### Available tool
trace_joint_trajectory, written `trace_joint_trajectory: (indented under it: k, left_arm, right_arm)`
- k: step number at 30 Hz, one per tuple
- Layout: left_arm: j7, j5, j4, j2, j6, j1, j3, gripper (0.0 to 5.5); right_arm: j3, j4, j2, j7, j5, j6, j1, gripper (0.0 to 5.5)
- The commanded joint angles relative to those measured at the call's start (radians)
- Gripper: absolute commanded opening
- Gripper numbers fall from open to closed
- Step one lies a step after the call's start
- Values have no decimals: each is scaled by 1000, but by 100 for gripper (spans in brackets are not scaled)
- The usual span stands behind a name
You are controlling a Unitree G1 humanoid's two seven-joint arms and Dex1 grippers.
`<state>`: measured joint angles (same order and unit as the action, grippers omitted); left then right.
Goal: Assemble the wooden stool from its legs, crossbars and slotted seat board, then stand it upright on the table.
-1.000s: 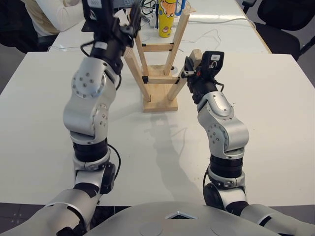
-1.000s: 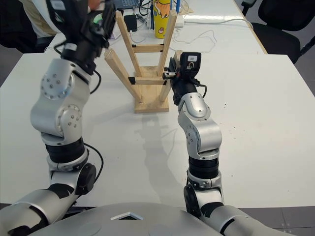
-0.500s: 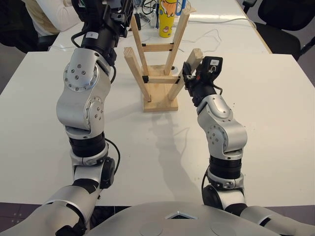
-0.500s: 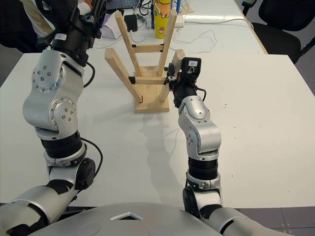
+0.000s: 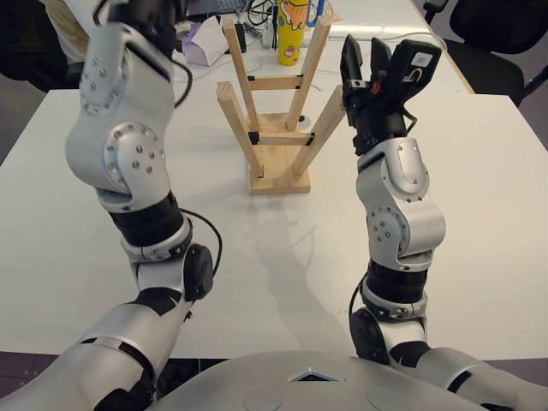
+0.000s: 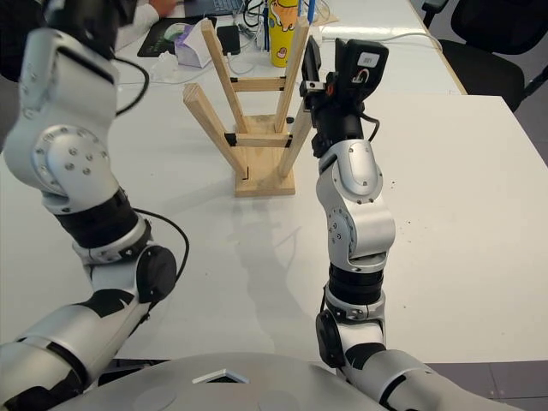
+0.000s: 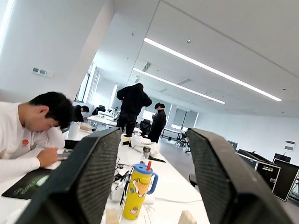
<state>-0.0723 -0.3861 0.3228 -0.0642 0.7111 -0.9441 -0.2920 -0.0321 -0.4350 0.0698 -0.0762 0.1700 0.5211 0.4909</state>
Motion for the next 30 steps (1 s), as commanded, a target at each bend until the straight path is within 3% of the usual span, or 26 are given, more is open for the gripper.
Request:
trace_joint_trajectory:
  k: [1, 6, 10, 13, 16, 24, 30]
  left_arm:
    - [20, 3, -29, -49, -6, -61, 26, 192]
    - [51, 25, -27, -115, 63, -62, 102, 114]
    - [83, 59, -145, -107, 174, 154, 230, 55]
    - [146, 89, -254, -115, 151, 330, 311, 22]
    - [182, 98, -268, -125, 121, 388, 333, 1]
    - [174, 41, -171, -91, 96, 270, 236, 1]
    - [126, -3, -100, -135, 108, 57, 102, 1]
  right_arm:
    - [-20, -12, -18, -4, -4, -16, 47, 201]
    - [-33, -7, -33, -3, -6, -22, 59, 201]
    - [-30, -10, -31, -7, -8, -19, 52, 201]
    - [-28, -8, -25, -12, -5, -17, 53, 201]
    - [-25, -10, -23, -13, -1, -12, 51, 201]
    - [-14, -3, -16, -15, -6, 7, 16, 201]
    - [-13, 7, -17, -11, -7, 5, 12, 201]
